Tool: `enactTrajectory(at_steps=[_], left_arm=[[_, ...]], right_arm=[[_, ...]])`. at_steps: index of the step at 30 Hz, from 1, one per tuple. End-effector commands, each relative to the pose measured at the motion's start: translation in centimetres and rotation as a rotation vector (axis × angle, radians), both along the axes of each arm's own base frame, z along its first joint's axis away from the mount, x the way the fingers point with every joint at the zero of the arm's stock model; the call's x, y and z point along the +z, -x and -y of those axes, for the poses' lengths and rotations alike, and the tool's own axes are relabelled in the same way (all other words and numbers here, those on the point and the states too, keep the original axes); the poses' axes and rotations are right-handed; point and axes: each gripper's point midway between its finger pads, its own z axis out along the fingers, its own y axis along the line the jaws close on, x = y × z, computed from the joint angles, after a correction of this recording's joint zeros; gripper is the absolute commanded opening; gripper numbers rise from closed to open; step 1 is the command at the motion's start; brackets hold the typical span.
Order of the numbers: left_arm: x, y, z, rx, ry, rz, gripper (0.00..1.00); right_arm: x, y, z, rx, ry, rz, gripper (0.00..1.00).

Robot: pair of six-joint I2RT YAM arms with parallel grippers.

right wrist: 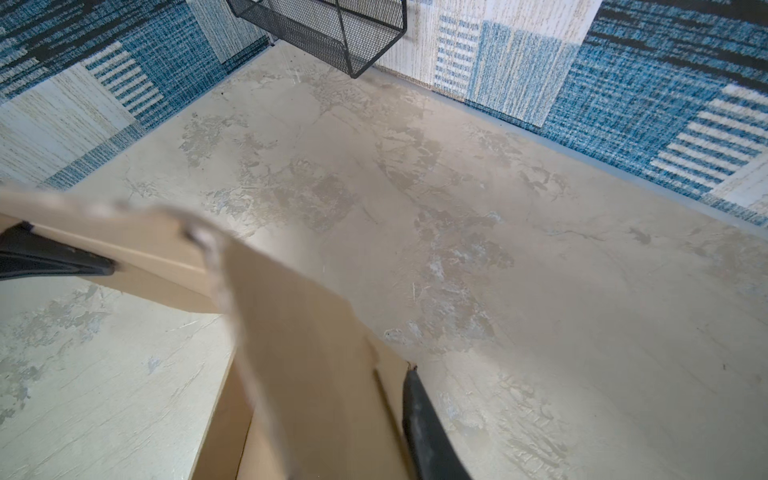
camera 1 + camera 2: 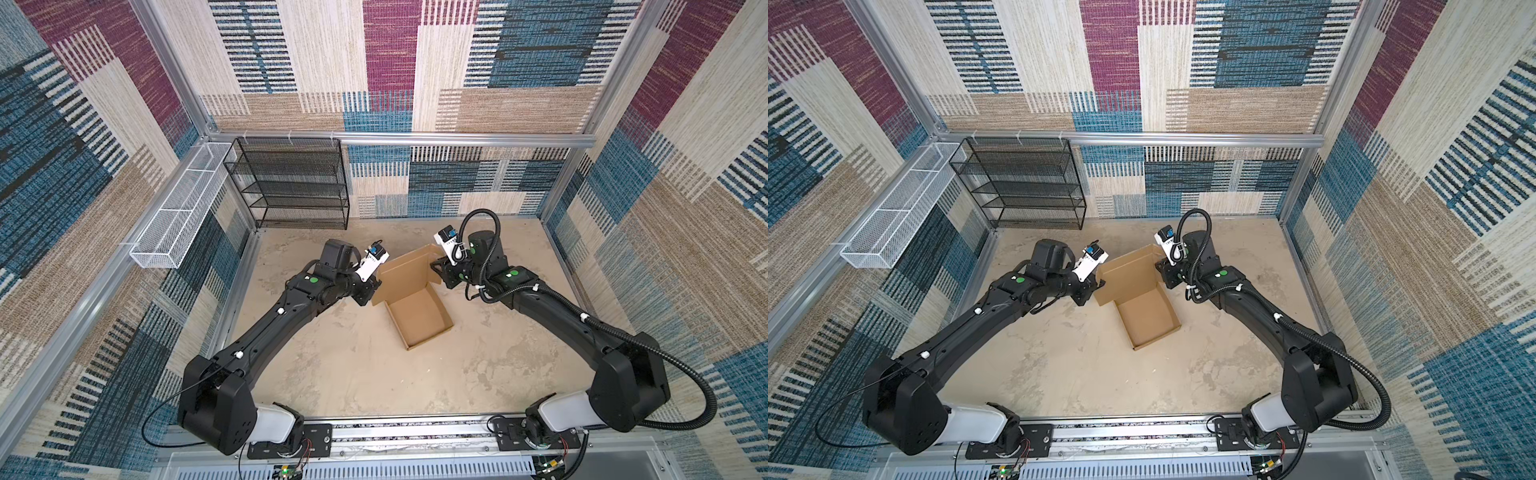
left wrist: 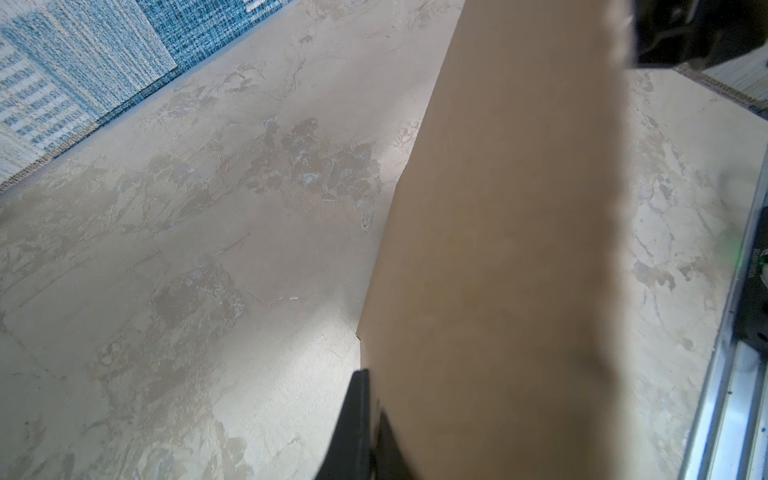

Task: Fold the paper box

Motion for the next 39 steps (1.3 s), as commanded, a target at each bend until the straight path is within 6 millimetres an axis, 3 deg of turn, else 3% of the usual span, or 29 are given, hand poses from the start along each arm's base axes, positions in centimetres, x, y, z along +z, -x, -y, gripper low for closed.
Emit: enactTrajectory(at_steps=[1, 11, 14, 16, 21, 33, 39], left_arm=[[0.8, -0.3, 0.5, 0.010, 0.041, 0.014, 0.00], [0.7, -0.2, 0.8, 0.008, 0.054, -0.006, 0.00], [0.5, -0.3, 0.8, 0.017, 0.054, -0.020, 0.10], [0.3, -0.4, 0.9, 0.025, 0.058, -0.035, 0.21], [-0.2, -0.5, 0.7, 0.062, 0.060, -0.059, 0.33], [2.2, -1.4, -1.7, 0.290, 0.179, 0.034, 0.37], [2.4, -1.2, -2.3, 0.328, 0.196, 0.045, 0.36]], right_arm=[[0.4, -0.2, -0.5, 0.005, -0.035, 0.013, 0.22], [0.7, -0.4, -0.2, -0.034, -0.065, 0.030, 0.09], [1.0, -0.3, -0.1, -0.039, -0.081, 0.031, 0.07], [1.0, -0.2, 0.0, -0.045, -0.090, 0.032, 0.06], [1.4, -0.1, 0.2, -0.076, -0.119, 0.028, 0.05], [0.4, 1.0, 0.3, -0.183, -0.129, 0.010, 0.06], [0.3, 1.3, 0.6, -0.253, -0.139, 0.018, 0.06]])
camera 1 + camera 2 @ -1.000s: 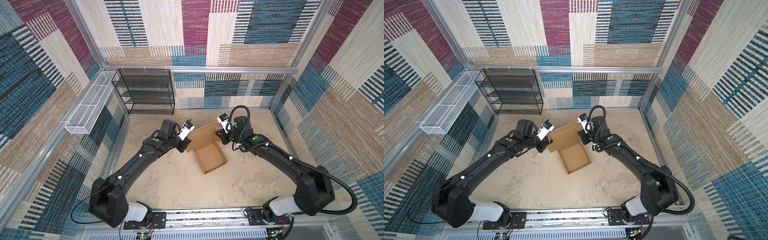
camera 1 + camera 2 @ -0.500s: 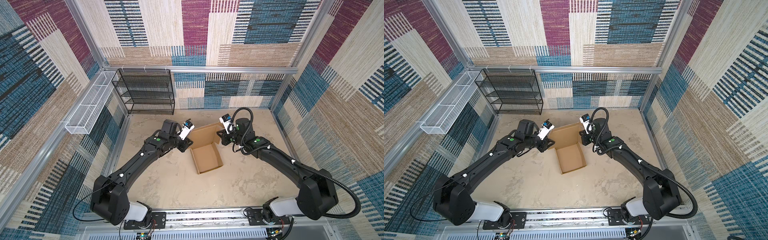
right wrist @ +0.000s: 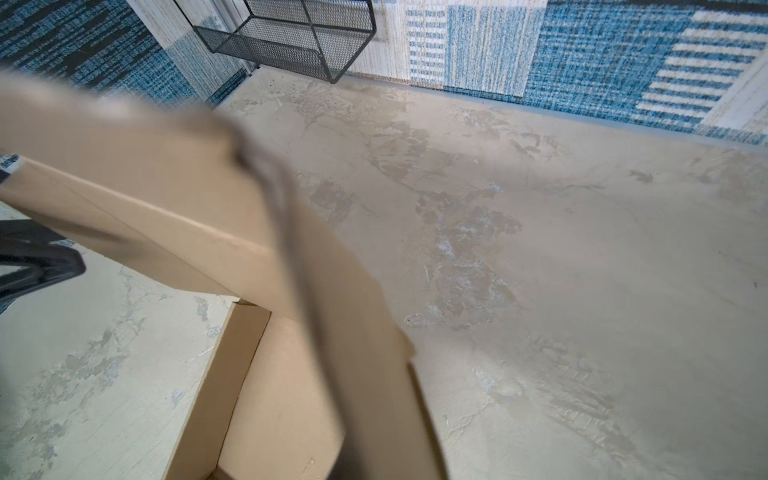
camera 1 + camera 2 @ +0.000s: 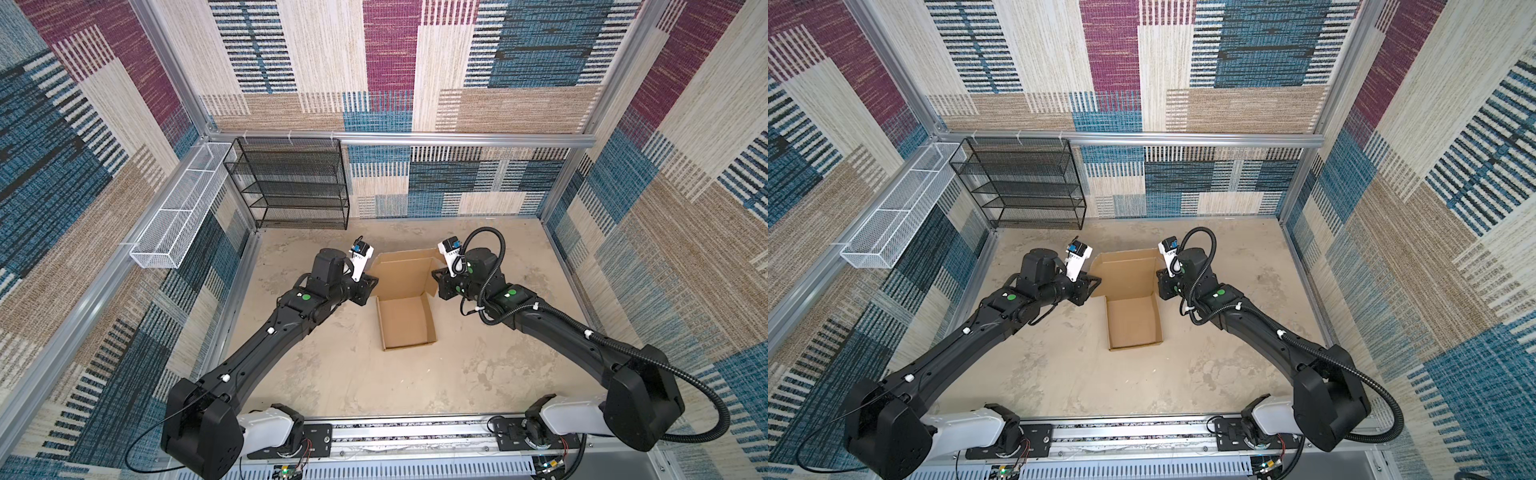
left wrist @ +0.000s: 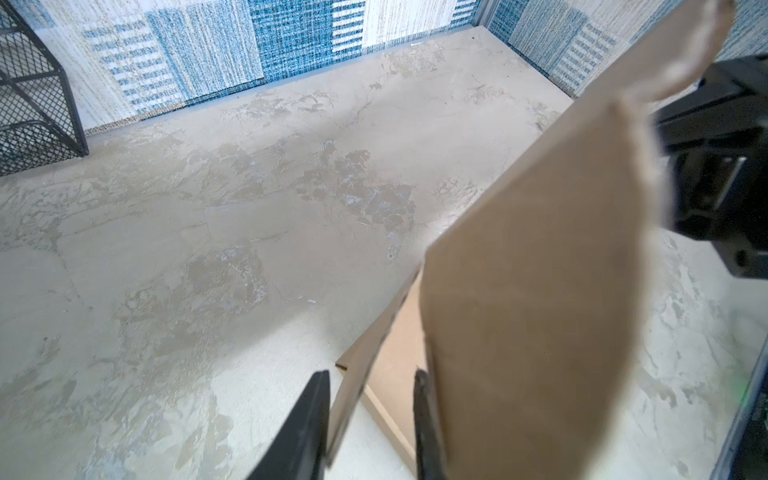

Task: Fold the paper box

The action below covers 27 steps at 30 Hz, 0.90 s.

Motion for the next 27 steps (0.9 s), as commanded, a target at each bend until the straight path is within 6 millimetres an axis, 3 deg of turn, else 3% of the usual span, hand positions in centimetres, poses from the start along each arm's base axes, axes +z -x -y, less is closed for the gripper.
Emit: enactTrajectory(at_steps=[1, 8, 27], left_arm=[[0.9, -0.8, -0.3, 0.048, 0.031, 0.024, 0.35], [0.7, -1.3, 0.5, 0.038, 0.060, 0.015, 0.35], [2.4, -2.7, 0.4, 0.083, 0.105, 0.105, 0.36]], right_arm=[[1.7, -0.9, 0.6, -0.091, -0.041, 0.057, 0.06], [2.0, -0.7, 0.4, -0.087, -0.026, 0.065, 0.06], [1.2, -0.8, -0.6, -0.066, 0.013, 0.047, 0.06]])
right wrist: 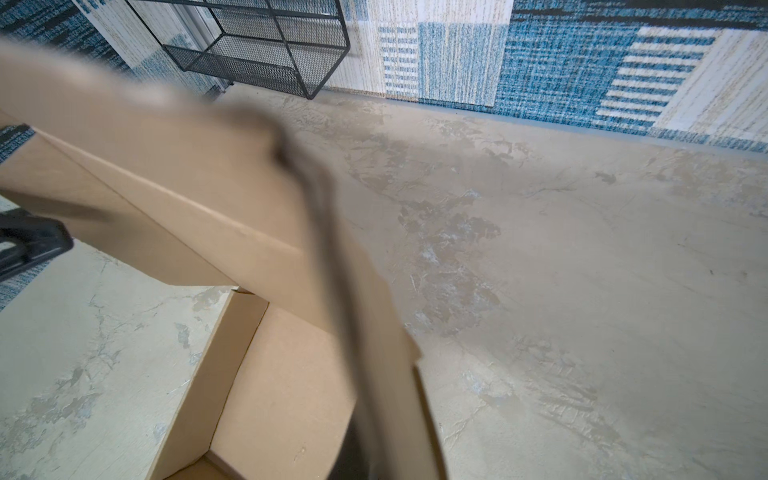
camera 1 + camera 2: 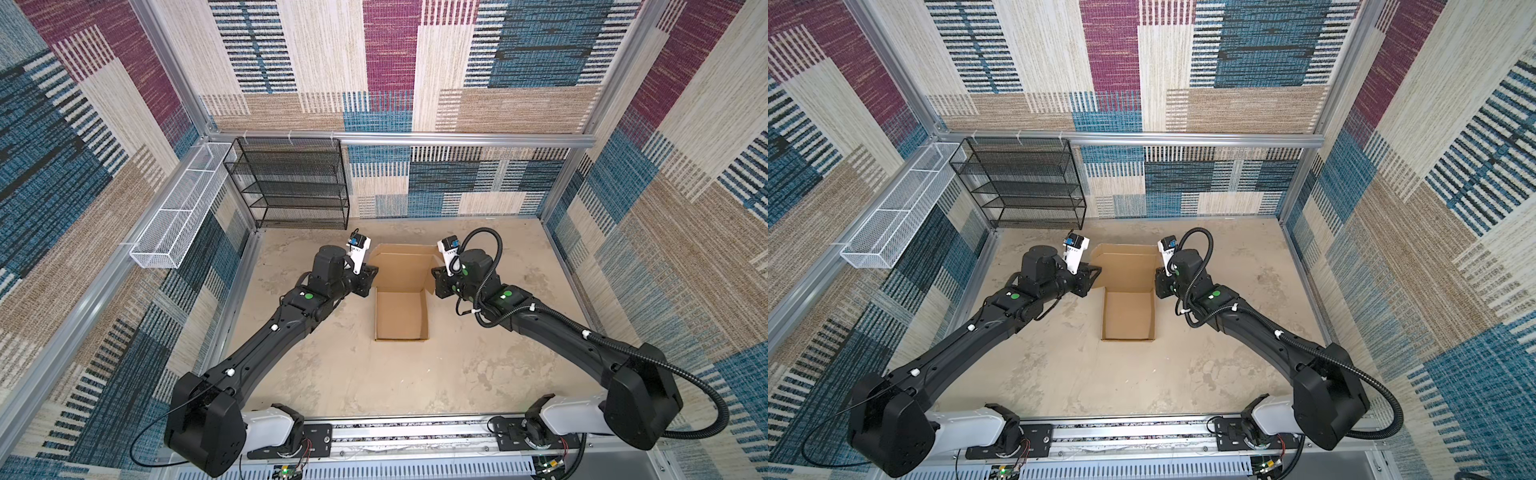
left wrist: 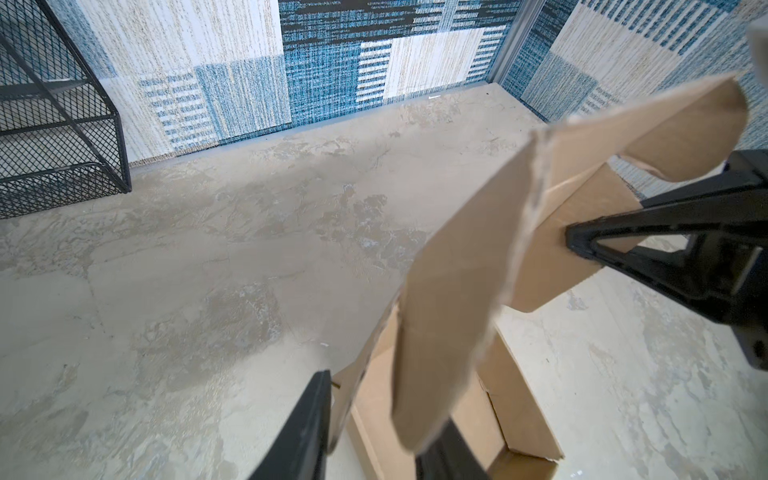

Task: Fold the paper box

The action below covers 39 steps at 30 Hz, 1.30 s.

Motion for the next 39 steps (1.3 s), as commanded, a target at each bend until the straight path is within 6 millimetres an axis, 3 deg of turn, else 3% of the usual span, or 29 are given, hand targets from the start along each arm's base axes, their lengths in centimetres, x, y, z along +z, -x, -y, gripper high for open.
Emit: enactTrajectory(at_steps=[1, 15, 28, 39], left_arm=[[1.0, -0.5, 0.2, 0.021, 0.047, 0.031, 0.36], [0.5, -1.3, 0.1, 0.080, 0.113, 0.004, 0.29], [-0.4, -1.5, -0.7, 0.142, 0.133, -0.012, 0.00], [-1.4, -1.5, -1.5, 0.193, 0.134, -0.007, 0.00]], right_arm=[[0.6, -0.3, -0.1, -0.007, 0.000, 0.022, 0.06], [0.4, -0.4, -0.8, -0.056, 0.036, 0.020, 0.07], [-0.4, -0.9, -2.3, -0.077, 0.019, -0.013, 0.08], [-1.7, -1.0, -3.8, -0.104, 0.018, -0.058, 0.14]])
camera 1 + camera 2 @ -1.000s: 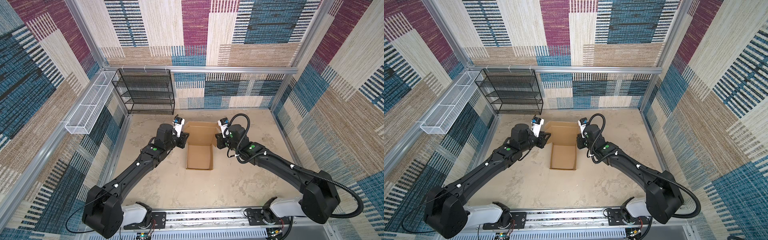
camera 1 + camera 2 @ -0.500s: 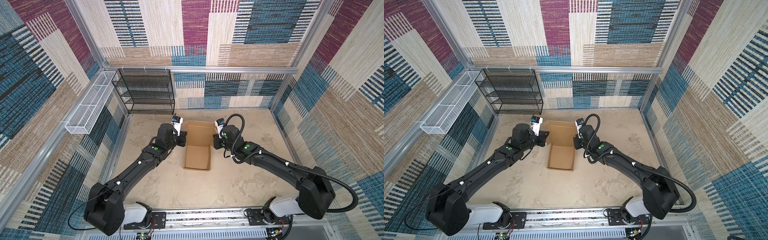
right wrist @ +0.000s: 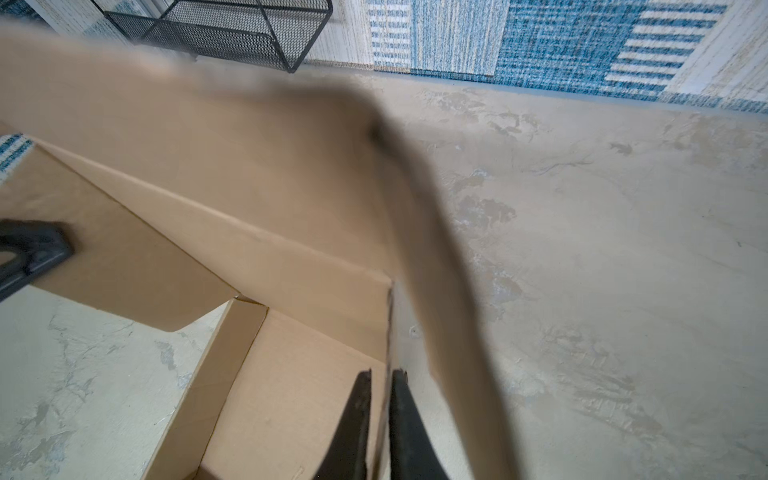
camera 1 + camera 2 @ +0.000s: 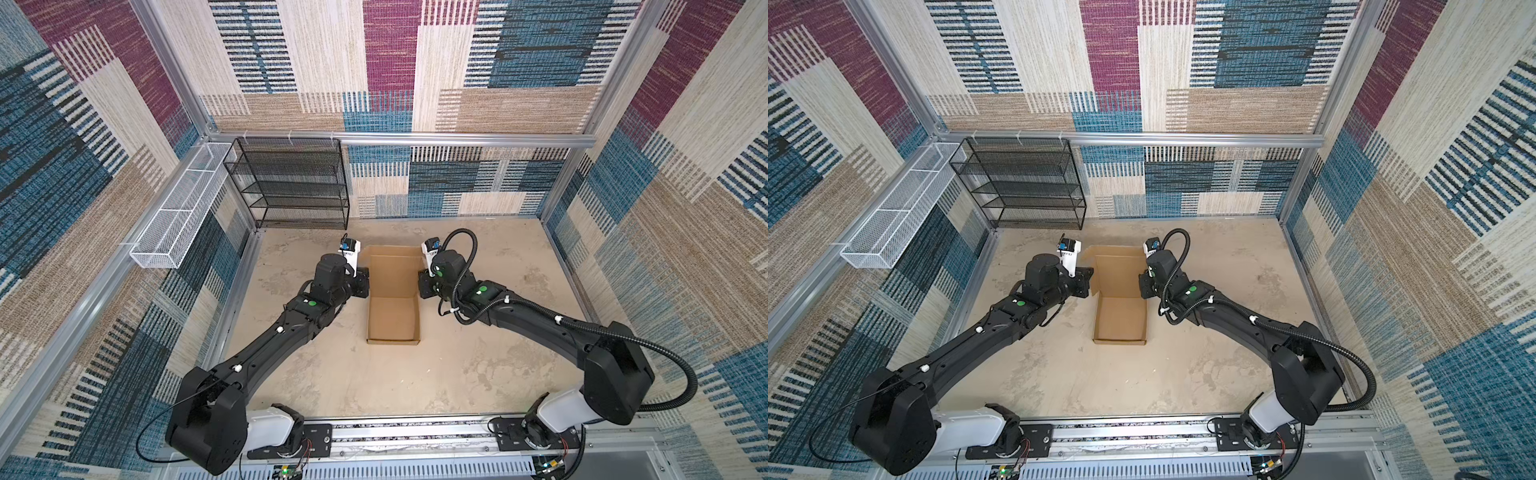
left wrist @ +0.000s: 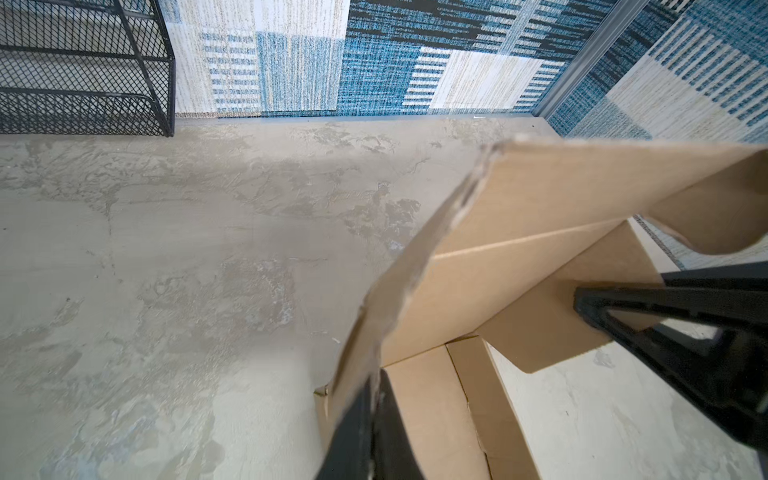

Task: Fold the paper box

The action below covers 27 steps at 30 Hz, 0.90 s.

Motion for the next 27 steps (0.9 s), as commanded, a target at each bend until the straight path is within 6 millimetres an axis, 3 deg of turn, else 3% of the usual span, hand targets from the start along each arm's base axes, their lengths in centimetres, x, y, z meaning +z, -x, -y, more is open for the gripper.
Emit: enactTrajectory(at_steps=[1, 13, 19, 27], left_arm=[[1.1, -0.6, 0.2, 0.015, 0.037, 0.047, 0.00], [1.1, -0.8, 0.0, 0.026, 0.027, 0.053, 0.00], [1.0, -0.6, -0.3, 0.042, 0.038, 0.056, 0.00], [-0.1, -0.5, -0.7, 0.063, 0.049, 0.053, 0.00]], right_arm=[[0.5, -0.3, -0.5, -0.025, -0.026, 0.007, 0.16], [1.5, -0.5, -0.3, -0.061, -0.020, 0.032, 0.20], [1.4, -0.5, -0.4, -0.064, -0.034, 0.029, 0.12], [0.8, 0.2, -1.8, -0.033, -0.091, -0.005, 0.13]])
